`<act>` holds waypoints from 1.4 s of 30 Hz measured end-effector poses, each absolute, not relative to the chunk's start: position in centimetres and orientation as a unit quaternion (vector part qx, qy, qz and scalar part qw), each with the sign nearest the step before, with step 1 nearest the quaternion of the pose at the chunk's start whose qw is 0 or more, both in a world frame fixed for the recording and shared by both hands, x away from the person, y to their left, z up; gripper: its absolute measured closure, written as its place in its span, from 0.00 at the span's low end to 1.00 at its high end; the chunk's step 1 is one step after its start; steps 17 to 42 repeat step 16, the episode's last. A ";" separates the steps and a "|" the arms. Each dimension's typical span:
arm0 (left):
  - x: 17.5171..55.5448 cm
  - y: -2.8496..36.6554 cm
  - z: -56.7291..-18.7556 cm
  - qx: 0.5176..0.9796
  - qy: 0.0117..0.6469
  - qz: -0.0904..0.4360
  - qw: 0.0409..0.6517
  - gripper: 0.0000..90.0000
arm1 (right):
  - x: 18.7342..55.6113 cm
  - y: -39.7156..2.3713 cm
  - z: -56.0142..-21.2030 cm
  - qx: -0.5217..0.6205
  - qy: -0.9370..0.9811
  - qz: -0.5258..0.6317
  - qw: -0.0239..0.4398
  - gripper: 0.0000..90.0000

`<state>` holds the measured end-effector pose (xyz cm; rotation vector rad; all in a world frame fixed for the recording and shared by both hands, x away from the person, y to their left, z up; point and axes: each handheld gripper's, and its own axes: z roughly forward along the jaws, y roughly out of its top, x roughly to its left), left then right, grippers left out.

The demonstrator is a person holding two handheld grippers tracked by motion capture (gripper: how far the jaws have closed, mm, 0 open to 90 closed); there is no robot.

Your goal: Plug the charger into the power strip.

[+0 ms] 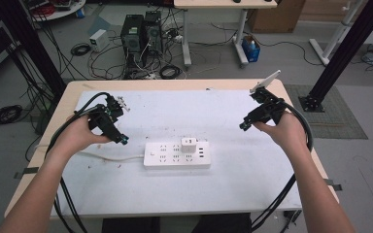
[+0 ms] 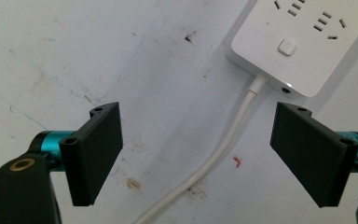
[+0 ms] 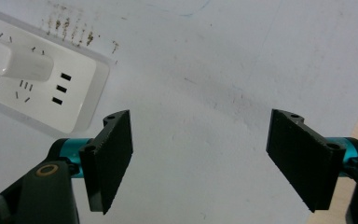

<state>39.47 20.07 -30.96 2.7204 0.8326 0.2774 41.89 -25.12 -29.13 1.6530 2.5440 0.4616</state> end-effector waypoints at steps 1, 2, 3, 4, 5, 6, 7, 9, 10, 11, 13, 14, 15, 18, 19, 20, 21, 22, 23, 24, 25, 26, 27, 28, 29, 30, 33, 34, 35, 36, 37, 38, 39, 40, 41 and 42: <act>39.5 20.0 -30.9 0.943 0.286 0.095 0.141 0.19 | 41.9 -25.1 -29.1 0.539 0.828 0.150 0.037 0.25; 39.5 20.0 -30.9 0.943 0.285 0.095 0.139 0.19 | 41.9 -25.1 -29.2 0.538 0.829 0.148 0.038 0.25; 39.5 20.0 -30.9 0.943 0.287 0.097 0.140 0.19 | 42.0 -25.1 -29.2 0.536 0.830 0.148 0.037 0.25; 39.4 20.0 -30.9 0.943 0.287 0.096 0.140 0.19 | 42.0 -25.1 -29.2 0.536 0.831 0.147 0.037 0.25; 39.5 20.0 -30.9 0.943 0.287 0.095 0.140 0.19 | 42.0 -25.1 -29.3 0.536 0.830 0.146 0.038 0.25; 39.5 20.0 -30.9 0.943 0.287 0.096 0.139 0.19 | 42.0 -25.1 -29.3 0.537 0.830 0.145 0.038 0.25; 39.5 20.0 -30.9 0.943 0.287 0.096 0.139 0.19 | 42.0 -25.1 -29.3 0.537 0.830 0.145 0.038 0.25; 39.5 19.9 -30.9 0.943 0.286 0.095 0.138 0.19 | 42.0 -25.0 -29.3 0.533 0.833 0.145 0.039 0.25; 39.5 19.9 -30.9 0.943 0.288 0.096 0.139 0.19 | 42.0 -25.0 -29.3 0.532 0.833 0.145 0.038 0.25; 39.5 19.9 -30.9 0.943 0.287 0.096 0.139 0.19 | 41.9 -25.0 -29.4 0.533 0.833 0.143 0.040 0.25; 39.5 19.9 -30.9 0.944 0.285 0.096 0.138 0.19 | 41.9 -24.9 -29.4 0.532 0.833 0.144 0.040 0.25; 39.5 19.8 -30.9 0.943 0.285 0.096 0.140 0.19 | 41.9 -24.9 -29.4 0.531 0.834 0.144 0.041 0.25; 39.5 19.8 -30.9 0.944 0.284 0.095 0.138 0.19 | 41.9 -24.9 -29.3 0.529 0.835 0.144 0.043 0.25; 39.6 19.8 -30.9 0.944 0.285 0.095 0.138 0.19 | 41.9 -25.0 -29.3 0.529 0.835 0.144 0.043 0.25; 39.6 19.8 -30.9 0.944 0.285 0.095 0.138 0.19 | 41.9 -25.0 -29.3 0.529 0.835 0.144 0.043 0.25; 39.6 19.8 -30.9 0.944 0.285 0.095 0.138 0.19 | 41.9 -25.0 -29.3 0.529 0.835 0.144 0.043 0.25; 39.6 19.8 -30.9 0.944 0.285 0.095 0.138 0.19 | 41.9 -25.0 -29.3 0.529 0.835 0.144 0.043 0.25; 39.6 19.8 -30.9 0.944 0.285 0.095 0.138 0.19 | 41.9 -25.0 -29.3 0.529 0.835 0.144 0.043 0.25; 39.6 19.8 -30.9 0.944 0.285 0.095 0.138 0.19 | 41.9 -25.0 -29.3 0.529 0.835 0.144 0.043 0.25; 39.6 19.8 -30.9 0.944 0.285 0.095 0.138 0.19 | 41.9 -25.0 -29.3 0.529 0.835 0.144 0.043 0.25; 39.6 19.8 -30.9 0.944 0.285 0.095 0.138 0.19 | 41.9 -25.0 -29.3 0.529 0.835 0.144 0.043 0.25; 39.6 19.8 -30.9 0.944 0.285 0.095 0.138 0.19 | 41.9 -25.0 -29.3 0.529 0.835 0.144 0.043 0.25; 39.6 19.8 -30.9 0.944 0.285 0.095 0.138 0.19 | 41.9 -25.0 -29.3 0.529 0.835 0.144 0.043 0.25; 39.6 19.8 -30.9 0.944 0.285 0.095 0.138 0.19 | 41.9 -25.0 -29.3 0.529 0.835 0.144 0.043 0.25; 39.6 19.8 -30.9 0.944 0.285 0.095 0.138 0.19 | 41.9 -25.0 -29.3 0.529 0.835 0.144 0.043 0.25; 39.6 19.8 -30.9 0.944 0.285 0.095 0.138 0.19 | 41.9 -25.0 -29.3 0.529 0.835 0.144 0.043 0.25; 39.6 19.8 -30.9 0.944 0.285 0.095 0.138 0.19 | 41.9 -25.0 -29.3 0.529 0.835 0.144 0.043 0.25; 39.6 19.8 -30.9 0.944 0.285 0.095 0.138 0.19 | 41.9 -25.0 -29.3 0.529 0.835 0.144 0.043 0.25; 39.6 19.8 -30.9 0.944 0.285 0.095 0.138 0.19 | 41.9 -25.0 -29.3 0.529 0.835 0.144 0.043 0.25; 39.6 19.8 -30.9 0.944 0.285 0.095 0.138 0.19 | 41.9 -25.0 -29.3 0.529 0.835 0.144 0.043 0.25; 39.6 19.8 -30.9 0.944 0.285 0.095 0.138 0.19 | 41.9 -25.0 -29.3 0.529 0.835 0.144 0.043 0.25; 39.6 19.8 -30.9 0.944 0.285 0.095 0.138 0.19 | 41.9 -25.0 -29.3 0.529 0.835 0.144 0.043 0.25; 39.6 19.8 -30.9 0.944 0.285 0.095 0.138 0.19 | 41.9 -25.0 -29.3 0.529 0.835 0.144 0.043 0.25; 39.6 19.8 -30.9 0.944 0.285 0.095 0.138 0.19 | 41.9 -25.0 -29.3 0.529 0.835 0.144 0.043 0.25; 39.6 19.8 -30.9 0.944 0.285 0.095 0.138 0.19 | 41.9 -25.0 -29.3 0.529 0.835 0.144 0.043 0.25; 39.6 19.8 -30.9 0.944 0.285 0.095 0.138 0.19 | 41.9 -25.0 -29.3 0.529 0.835 0.144 0.043 0.25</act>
